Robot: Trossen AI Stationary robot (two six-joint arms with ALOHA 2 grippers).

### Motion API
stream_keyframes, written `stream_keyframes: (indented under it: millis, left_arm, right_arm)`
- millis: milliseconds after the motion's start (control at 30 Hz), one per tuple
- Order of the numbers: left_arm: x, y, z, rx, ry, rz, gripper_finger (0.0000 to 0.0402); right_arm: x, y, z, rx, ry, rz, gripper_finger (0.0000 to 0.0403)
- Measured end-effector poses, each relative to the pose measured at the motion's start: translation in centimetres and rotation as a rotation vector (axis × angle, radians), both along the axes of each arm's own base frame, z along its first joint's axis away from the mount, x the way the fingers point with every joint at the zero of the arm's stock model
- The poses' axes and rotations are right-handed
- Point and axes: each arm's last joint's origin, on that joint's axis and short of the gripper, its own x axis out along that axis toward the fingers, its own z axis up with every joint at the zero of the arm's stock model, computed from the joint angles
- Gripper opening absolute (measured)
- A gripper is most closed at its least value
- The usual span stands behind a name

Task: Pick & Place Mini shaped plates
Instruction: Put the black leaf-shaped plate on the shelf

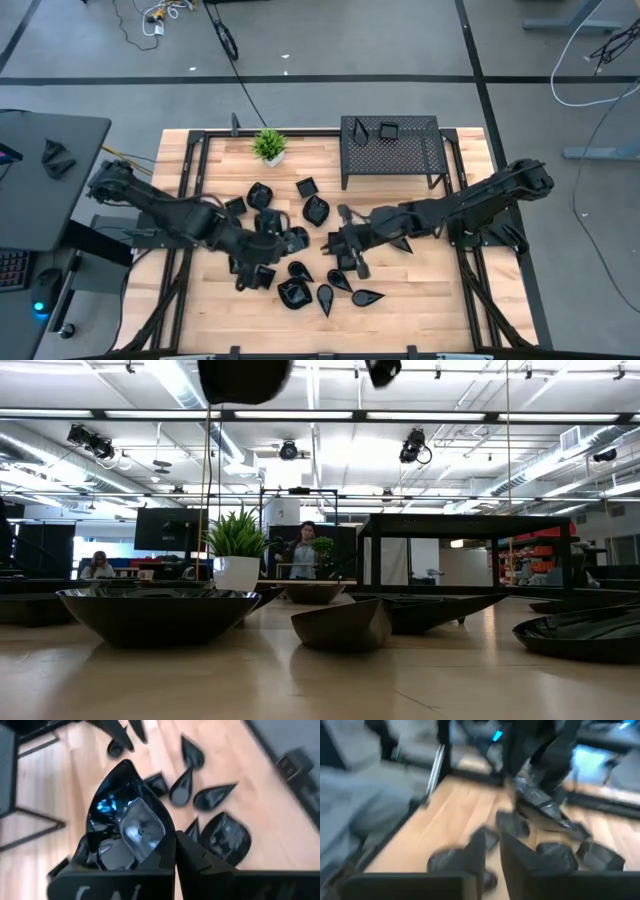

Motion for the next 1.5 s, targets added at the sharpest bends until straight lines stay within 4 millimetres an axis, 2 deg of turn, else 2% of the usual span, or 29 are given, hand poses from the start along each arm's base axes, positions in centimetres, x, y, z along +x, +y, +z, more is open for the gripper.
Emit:
stream_keyframes:
  millis: [100, 267, 367, 633, 900, 1333, 1500]
  left_arm:
    - [0.8, 0.3, -0.1, -0.037, -0.01, -0.023, 0.0003]
    - [1.0, 0.2, 0.1, -0.093, -0.023, -0.043, 0.0005]
    - [1.0, 0.0, 0.2, -0.105, -0.038, -0.047, 0.0006]
    - [1.1, -0.2, 0.4, -0.113, -0.056, -0.053, 0.0008]
    - [1.2, -0.2, 0.5, -0.123, -0.069, -0.049, 0.0009]
    - [1.4, -0.2, 0.8, -0.123, -0.119, -0.029, 0.0011]
    - [1.6, -0.2, 1.2, -0.13, -0.156, -0.021, 0.0047]
  right_arm:
    - [-0.1, 0.6, 2.3, -0.119, 0.07, 0.043, 0.0096]
    - [-0.2, 0.8, 4.8, -0.315, 0.034, 0.116, 0.0136]
    - [0.2, 0.3, 4.5, -0.388, 0.022, 0.135, 0.0146]
    - [2.5, -0.3, 2.5, -0.446, 0.013, 0.168, 0.0144]
    - [2.8, -0.1, 2.1, -0.462, -0.003, 0.229, 0.0117]
    - [2.7, 0.0, 2.0, -0.453, 0.009, 0.247, 0.0019]
    - [2.7, 0.3, 2.1, -0.468, -0.012, 0.255, 0.0004]
